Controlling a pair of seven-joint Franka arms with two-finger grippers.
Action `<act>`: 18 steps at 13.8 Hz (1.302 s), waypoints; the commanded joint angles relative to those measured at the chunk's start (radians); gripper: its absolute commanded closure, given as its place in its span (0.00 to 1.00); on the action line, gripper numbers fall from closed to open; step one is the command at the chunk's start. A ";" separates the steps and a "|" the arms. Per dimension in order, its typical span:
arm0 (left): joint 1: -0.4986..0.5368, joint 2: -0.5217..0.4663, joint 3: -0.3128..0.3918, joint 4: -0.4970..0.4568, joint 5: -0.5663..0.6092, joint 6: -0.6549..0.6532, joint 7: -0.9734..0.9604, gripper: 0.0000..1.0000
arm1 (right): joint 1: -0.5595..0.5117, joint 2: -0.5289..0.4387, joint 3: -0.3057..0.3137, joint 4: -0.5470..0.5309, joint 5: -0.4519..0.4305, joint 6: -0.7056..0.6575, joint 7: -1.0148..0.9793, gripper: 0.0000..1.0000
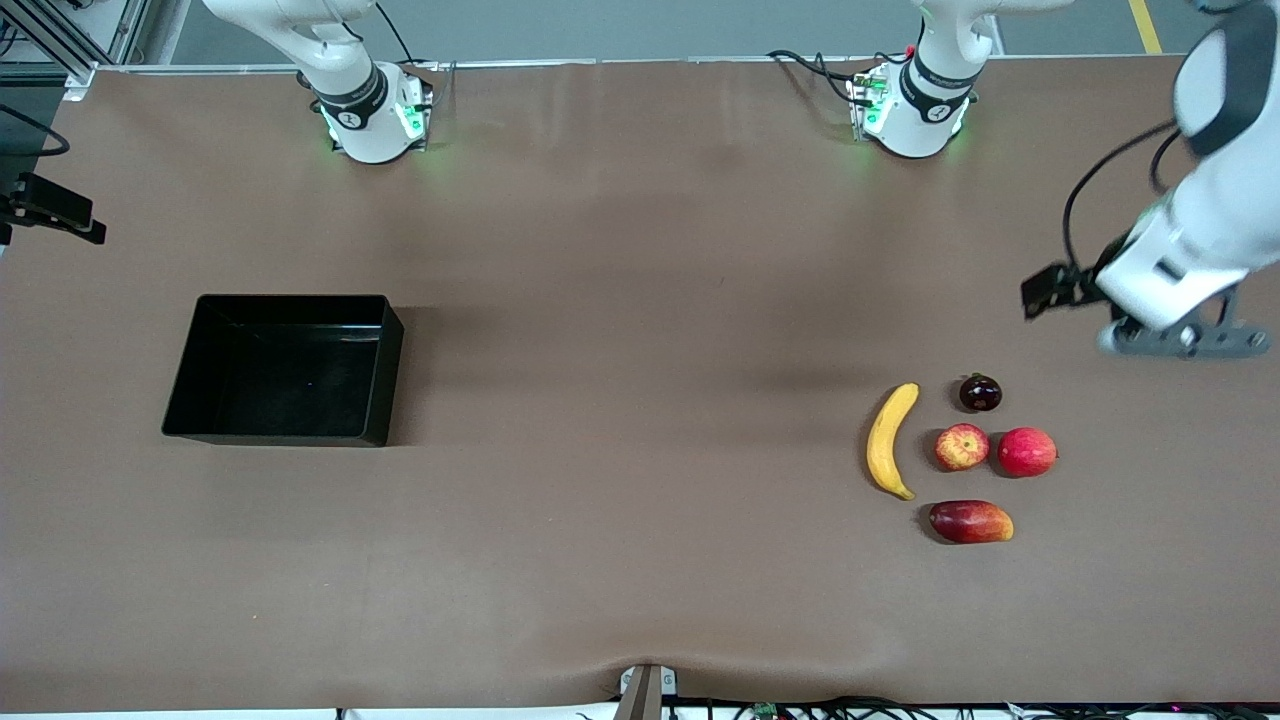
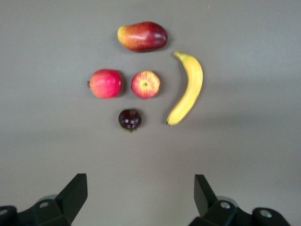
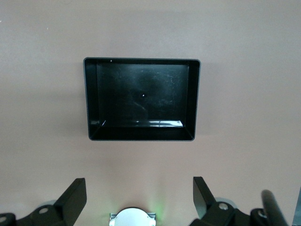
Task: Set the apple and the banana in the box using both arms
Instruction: 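Reach the left gripper to the red-yellow apple while the right gripper reaches the box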
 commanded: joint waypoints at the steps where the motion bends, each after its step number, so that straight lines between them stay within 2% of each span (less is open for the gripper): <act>1: 0.006 0.065 -0.002 -0.030 -0.001 0.119 -0.064 0.00 | -0.023 0.035 0.008 0.014 -0.043 0.024 -0.018 0.00; 4: 0.007 0.163 0.001 -0.037 0.001 0.261 -0.071 0.00 | -0.078 0.095 0.010 0.012 -0.008 0.039 -0.017 0.00; 6: 0.009 0.203 0.004 -0.053 0.001 0.344 -0.071 0.00 | -0.136 0.136 0.010 0.011 0.105 0.036 -0.016 0.00; 8: 0.021 0.240 0.006 -0.092 0.001 0.447 -0.071 0.00 | -0.145 0.178 0.010 -0.037 0.113 0.031 -0.007 0.00; 10: 0.034 0.281 0.004 -0.135 -0.001 0.550 -0.072 0.00 | -0.165 0.218 0.010 -0.081 0.118 0.115 -0.010 0.00; 13: 0.047 0.322 0.004 -0.179 -0.001 0.636 -0.082 0.00 | -0.170 0.252 0.008 -0.173 0.107 0.253 -0.024 0.00; 15: 0.047 0.341 0.004 -0.205 -0.001 0.685 -0.088 0.00 | -0.205 0.285 0.008 -0.239 0.106 0.379 -0.146 0.00; 18: 0.047 0.356 0.004 -0.215 -0.001 0.693 -0.094 0.00 | -0.242 0.369 0.010 -0.252 0.107 0.496 -0.260 0.00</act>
